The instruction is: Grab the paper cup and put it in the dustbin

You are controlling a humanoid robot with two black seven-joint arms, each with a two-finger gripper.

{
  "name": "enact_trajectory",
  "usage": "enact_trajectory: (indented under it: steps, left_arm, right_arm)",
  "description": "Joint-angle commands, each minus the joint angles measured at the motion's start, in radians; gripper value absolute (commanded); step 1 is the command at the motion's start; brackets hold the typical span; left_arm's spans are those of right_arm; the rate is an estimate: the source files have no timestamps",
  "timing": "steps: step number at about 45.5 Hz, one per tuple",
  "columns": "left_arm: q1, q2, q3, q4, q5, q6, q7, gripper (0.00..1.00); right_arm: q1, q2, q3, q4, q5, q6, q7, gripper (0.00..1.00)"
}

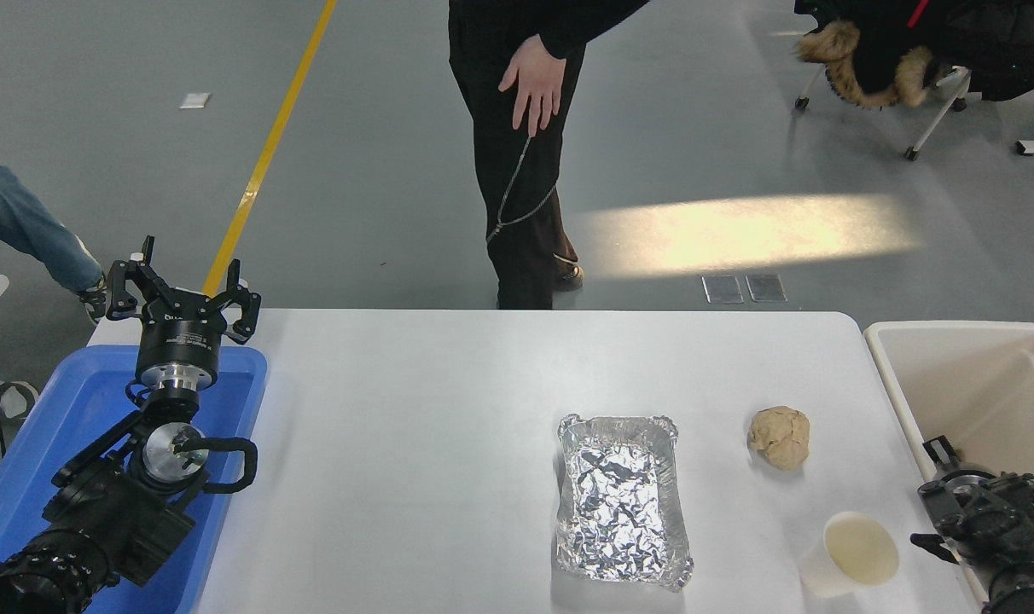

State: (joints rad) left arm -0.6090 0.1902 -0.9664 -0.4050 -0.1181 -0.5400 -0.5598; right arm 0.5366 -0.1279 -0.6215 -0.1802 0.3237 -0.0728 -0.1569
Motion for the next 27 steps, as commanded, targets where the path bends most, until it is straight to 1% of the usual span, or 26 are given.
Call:
enact_trajectory:
  steps: [1,19,20,21,22,23,27]
  left_arm:
    - [-0.002,0.002,0.002,0.000,0.001,0.000,0.005,0.99]
    - [-0.002,0.002,0.000,0.000,0.000,0.000,0.001,0.99]
    - [-0.002,0.002,0.000,0.000,0.000,0.000,0.001,0.99]
    - [-0.002,0.002,0.000,0.000,0.000,0.000,0.001,0.99]
    - [-0.002,0.002,0.000,0.000,0.000,0.000,0.001,0.99]
    - [-0.002,0.002,0.002,0.000,0.000,0.000,0.001,0.99]
    - [-0.002,0.002,0.000,0.000,0.000,0.000,0.001,0.99]
  right_arm:
    - [0.013,0.024,0.005,-0.004,0.000,-0.004,-0.001,0.00]
    - [0.033,0.028,0.002,-0.007,-0.015,-0.004,0.000,0.00]
    - [0.034,0.028,0.002,-0.010,-0.017,-0.005,0.000,0.20]
    - [0.034,0.027,0.000,-0.012,-0.017,-0.010,0.000,0.46]
    - [0.034,0.025,0.000,-0.013,-0.018,-0.016,0.000,0.65]
    - [0.036,0.022,0.000,-0.013,-0.017,-0.022,-0.001,0.69]
    - [0.037,0.017,-0.004,-0.015,-0.020,-0.033,0.000,0.69]
